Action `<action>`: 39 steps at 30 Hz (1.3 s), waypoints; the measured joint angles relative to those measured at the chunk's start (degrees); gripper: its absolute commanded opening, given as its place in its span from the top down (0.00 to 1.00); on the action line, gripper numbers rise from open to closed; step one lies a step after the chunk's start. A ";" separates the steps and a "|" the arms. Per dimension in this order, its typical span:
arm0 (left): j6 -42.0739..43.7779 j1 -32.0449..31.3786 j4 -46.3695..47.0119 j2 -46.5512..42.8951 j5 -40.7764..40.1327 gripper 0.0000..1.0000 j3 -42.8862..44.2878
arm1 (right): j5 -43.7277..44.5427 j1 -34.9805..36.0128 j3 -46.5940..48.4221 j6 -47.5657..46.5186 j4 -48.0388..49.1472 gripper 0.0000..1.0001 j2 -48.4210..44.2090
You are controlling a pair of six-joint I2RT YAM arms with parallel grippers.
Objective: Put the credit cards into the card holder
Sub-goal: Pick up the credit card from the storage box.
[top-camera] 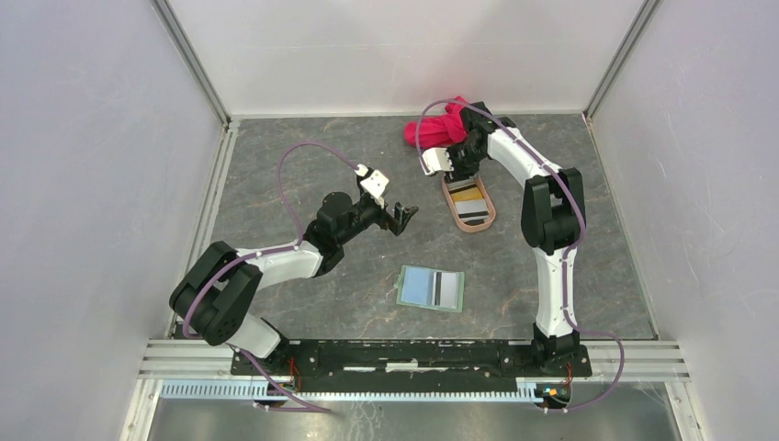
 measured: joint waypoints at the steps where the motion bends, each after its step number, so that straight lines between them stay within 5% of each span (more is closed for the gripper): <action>1: 0.00 0.00 0.09 0.00 0.00 0.00 -0.07 | 0.00 0.00 0.00 0.00 0.00 0.44 -0.02; 12: -0.02 0.00 0.20 0.00 0.00 0.00 -0.35 | 0.00 0.00 0.00 0.00 -0.39 0.47 -0.87; 18: -0.02 0.00 0.20 0.00 0.00 0.00 -0.35 | -0.04 0.00 0.02 -0.17 -1.16 0.30 -1.09; 39: -0.02 0.00 0.20 -0.02 0.00 0.00 -0.35 | 1.03 0.02 1.57 -0.02 -0.85 0.31 1.46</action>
